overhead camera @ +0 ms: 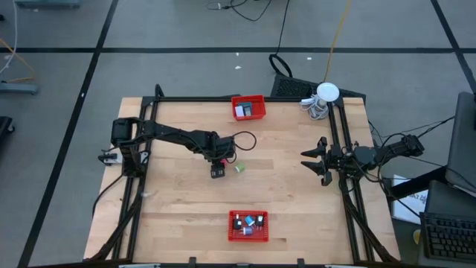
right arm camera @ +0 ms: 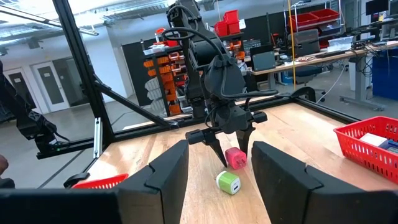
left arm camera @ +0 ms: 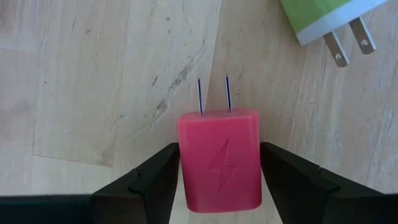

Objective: Pick & Place Office items
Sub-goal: Put the pink charger adapter into the bottom orange bin

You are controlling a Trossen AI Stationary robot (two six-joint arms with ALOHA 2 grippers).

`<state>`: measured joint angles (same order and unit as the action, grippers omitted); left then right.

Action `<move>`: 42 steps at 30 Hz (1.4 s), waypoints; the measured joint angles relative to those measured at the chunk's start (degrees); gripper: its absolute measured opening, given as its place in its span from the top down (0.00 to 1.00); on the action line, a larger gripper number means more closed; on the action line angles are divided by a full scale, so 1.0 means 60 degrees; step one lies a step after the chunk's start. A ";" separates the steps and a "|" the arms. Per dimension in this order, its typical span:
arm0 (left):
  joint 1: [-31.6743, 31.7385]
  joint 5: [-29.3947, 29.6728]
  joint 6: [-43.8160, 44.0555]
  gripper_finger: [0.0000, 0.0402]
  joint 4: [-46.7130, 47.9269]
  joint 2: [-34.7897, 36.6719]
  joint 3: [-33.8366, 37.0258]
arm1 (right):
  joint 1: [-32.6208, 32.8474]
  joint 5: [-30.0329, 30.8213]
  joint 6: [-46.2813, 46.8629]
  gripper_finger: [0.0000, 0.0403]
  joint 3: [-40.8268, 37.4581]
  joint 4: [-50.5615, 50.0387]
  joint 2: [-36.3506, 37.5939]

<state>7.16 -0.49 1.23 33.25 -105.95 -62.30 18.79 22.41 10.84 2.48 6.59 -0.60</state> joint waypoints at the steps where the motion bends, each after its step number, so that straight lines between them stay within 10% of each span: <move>1: 0.0000 0.0003 0.0000 0.43 -0.0006 0.0000 0.0000 | 0.0000 0.0000 0.0000 0.59 0.0000 0.0002 0.0000; 12: -0.0009 0.0001 0.0131 0.62 -0.0094 0.0000 -0.0004 | 0.0000 0.0000 0.0002 0.59 0.0000 0.0000 0.0000; 42: -0.0153 0.0024 0.0069 0.57 -0.0352 -0.0004 0.0000 | 0.0000 0.0000 -0.0001 0.59 0.0000 0.0001 0.0000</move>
<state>6.24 -0.34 1.65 31.14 -105.97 -62.30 18.79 22.41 10.83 2.48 6.59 -0.60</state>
